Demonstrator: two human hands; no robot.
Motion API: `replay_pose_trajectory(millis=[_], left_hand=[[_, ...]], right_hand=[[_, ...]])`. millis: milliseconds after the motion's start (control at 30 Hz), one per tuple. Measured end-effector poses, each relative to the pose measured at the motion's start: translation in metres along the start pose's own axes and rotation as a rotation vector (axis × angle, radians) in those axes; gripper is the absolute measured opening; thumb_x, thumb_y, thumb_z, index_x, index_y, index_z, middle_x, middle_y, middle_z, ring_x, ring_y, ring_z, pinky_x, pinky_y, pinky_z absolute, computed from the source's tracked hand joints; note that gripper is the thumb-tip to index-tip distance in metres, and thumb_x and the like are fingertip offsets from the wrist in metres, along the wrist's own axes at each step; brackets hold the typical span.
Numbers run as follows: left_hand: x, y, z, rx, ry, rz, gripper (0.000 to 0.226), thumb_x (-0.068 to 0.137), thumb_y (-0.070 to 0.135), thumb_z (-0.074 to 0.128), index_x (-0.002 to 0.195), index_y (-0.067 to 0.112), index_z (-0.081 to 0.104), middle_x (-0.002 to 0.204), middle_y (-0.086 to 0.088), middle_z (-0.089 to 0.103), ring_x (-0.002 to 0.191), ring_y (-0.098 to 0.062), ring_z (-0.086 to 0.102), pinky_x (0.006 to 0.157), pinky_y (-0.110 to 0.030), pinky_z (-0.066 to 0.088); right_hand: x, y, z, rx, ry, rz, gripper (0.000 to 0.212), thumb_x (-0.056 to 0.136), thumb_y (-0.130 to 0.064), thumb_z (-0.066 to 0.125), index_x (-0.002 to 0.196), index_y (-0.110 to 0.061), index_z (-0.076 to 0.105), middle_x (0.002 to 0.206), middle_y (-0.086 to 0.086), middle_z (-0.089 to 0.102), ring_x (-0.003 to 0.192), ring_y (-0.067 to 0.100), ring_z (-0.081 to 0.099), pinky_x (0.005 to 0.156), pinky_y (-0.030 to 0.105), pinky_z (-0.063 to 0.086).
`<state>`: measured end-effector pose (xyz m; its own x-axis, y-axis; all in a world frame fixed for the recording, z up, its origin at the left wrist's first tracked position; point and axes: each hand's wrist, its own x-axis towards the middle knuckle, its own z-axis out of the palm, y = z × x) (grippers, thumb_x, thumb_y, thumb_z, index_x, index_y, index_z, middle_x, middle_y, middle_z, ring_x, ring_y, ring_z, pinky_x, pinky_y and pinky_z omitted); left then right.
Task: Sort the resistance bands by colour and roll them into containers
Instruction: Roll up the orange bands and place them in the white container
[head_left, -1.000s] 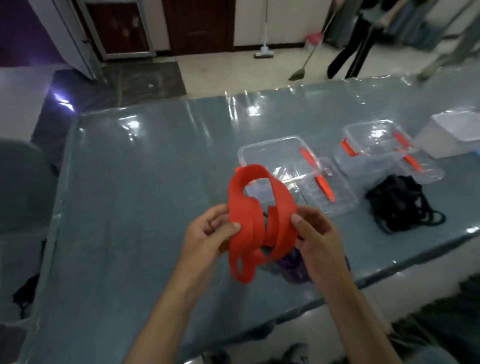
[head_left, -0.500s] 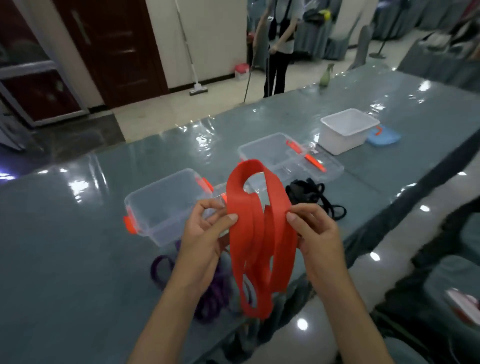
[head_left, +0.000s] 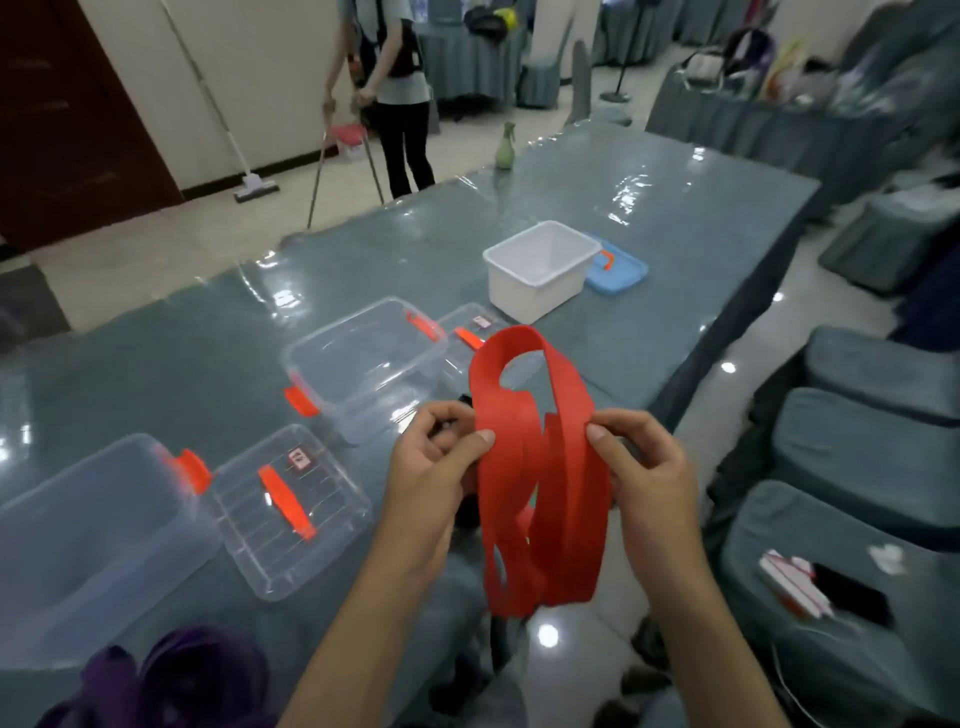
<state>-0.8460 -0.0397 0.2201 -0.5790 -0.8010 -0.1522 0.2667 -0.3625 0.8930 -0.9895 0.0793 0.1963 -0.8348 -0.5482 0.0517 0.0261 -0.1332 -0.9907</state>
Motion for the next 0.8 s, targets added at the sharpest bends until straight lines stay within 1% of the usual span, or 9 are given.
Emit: replay_pose_trajectory(millis=[100, 167, 267, 400, 500, 600, 667, 733, 800], left_hand=[[0.054, -0.013, 0.035, 0.0, -0.03, -0.006, 0.025, 0.092, -0.009, 0.065, 0.096, 0.015, 0.06, 0.083, -0.008, 0.074, 0.068, -0.019, 0.065, 0.063, -0.028, 0.055], [0.093, -0.02, 0.057, 0.015, -0.054, -0.007, 0.026, 0.091, -0.006, 0.069, 0.094, 0.018, 0.061, 0.083, -0.007, 0.074, 0.071, -0.021, 0.065, 0.067, -0.032, 0.054], [0.148, -0.027, 0.088, 0.02, -0.066, -0.033, 0.024, 0.094, -0.007, 0.065, 0.097, 0.016, 0.059, 0.083, -0.007, 0.075, 0.07, -0.017, 0.068, 0.068, -0.03, 0.057], [0.215, -0.035, 0.127, 0.01, -0.072, -0.027, 0.026, 0.095, -0.011, 0.061, 0.096, 0.015, 0.058, 0.077, -0.001, 0.072, 0.067, -0.012, 0.066, 0.066, -0.025, 0.055], [0.254, -0.043, 0.152, 0.016, -0.075, -0.025, 0.028, 0.095, -0.011, 0.061, 0.094, 0.017, 0.057, 0.077, 0.001, 0.072, 0.069, -0.012, 0.065, 0.069, -0.028, 0.053], [0.291, -0.054, 0.175, 0.006, -0.063, -0.02, 0.025, 0.087, 0.0, 0.071, 0.092, 0.022, 0.062, 0.082, -0.001, 0.071, 0.08, -0.022, 0.062, 0.075, -0.036, 0.049], [0.313, -0.063, 0.19, -0.002, -0.036, -0.022, 0.022, 0.082, 0.007, 0.071, 0.088, 0.028, 0.065, 0.083, -0.001, 0.069, 0.086, -0.026, 0.057, 0.08, -0.04, 0.045], [0.335, -0.073, 0.204, 0.001, -0.005, -0.033, 0.023, 0.081, 0.009, 0.071, 0.083, 0.031, 0.066, 0.082, -0.002, 0.068, 0.086, -0.027, 0.053, 0.078, -0.041, 0.043], [0.357, -0.086, 0.218, 0.025, 0.034, -0.04, 0.025, 0.084, 0.006, 0.072, 0.081, 0.029, 0.065, 0.079, -0.004, 0.066, 0.083, -0.027, 0.05, 0.075, -0.04, 0.041]], right_hand=[[0.061, 0.003, -0.019, -0.02, 0.015, -0.014, 0.013, 0.093, -0.008, 0.074, 0.09, -0.021, 0.076, 0.087, -0.001, 0.072, 0.076, 0.012, 0.063, 0.073, 0.035, 0.049], [0.104, 0.002, -0.027, -0.02, 0.019, -0.016, 0.013, 0.092, -0.008, 0.075, 0.091, -0.021, 0.077, 0.089, 0.0, 0.073, 0.083, 0.015, 0.065, 0.078, 0.039, 0.052], [0.167, 0.004, -0.037, -0.019, 0.032, -0.009, 0.017, 0.091, -0.006, 0.076, 0.089, -0.023, 0.077, 0.091, 0.001, 0.074, 0.088, 0.016, 0.067, 0.086, 0.046, 0.053], [0.244, 0.002, -0.049, -0.034, 0.017, -0.025, 0.02, 0.092, -0.005, 0.075, 0.089, -0.025, 0.077, 0.09, -0.002, 0.073, 0.087, 0.014, 0.066, 0.086, 0.041, 0.053], [0.291, 0.002, -0.057, -0.043, 0.006, -0.027, 0.023, 0.093, -0.004, 0.074, 0.087, -0.026, 0.076, 0.087, -0.006, 0.072, 0.083, 0.009, 0.064, 0.076, 0.033, 0.052], [0.342, 0.007, -0.065, -0.055, -0.02, -0.029, 0.026, 0.093, -0.003, 0.073, 0.086, -0.029, 0.076, 0.087, -0.008, 0.073, 0.082, 0.009, 0.065, 0.076, 0.031, 0.051], [0.376, 0.014, -0.072, -0.053, -0.042, -0.016, 0.024, 0.093, -0.003, 0.072, 0.089, -0.026, 0.075, 0.088, -0.009, 0.073, 0.082, 0.008, 0.065, 0.077, 0.031, 0.051], [0.41, 0.023, -0.079, -0.065, -0.079, 0.004, 0.02, 0.093, -0.003, 0.072, 0.091, -0.023, 0.074, 0.087, -0.009, 0.073, 0.08, 0.007, 0.064, 0.076, 0.028, 0.049], [0.443, 0.037, -0.087, -0.081, -0.137, 0.023, 0.02, 0.094, -0.003, 0.072, 0.091, -0.023, 0.074, 0.087, -0.009, 0.071, 0.077, 0.007, 0.061, 0.074, 0.024, 0.048]])
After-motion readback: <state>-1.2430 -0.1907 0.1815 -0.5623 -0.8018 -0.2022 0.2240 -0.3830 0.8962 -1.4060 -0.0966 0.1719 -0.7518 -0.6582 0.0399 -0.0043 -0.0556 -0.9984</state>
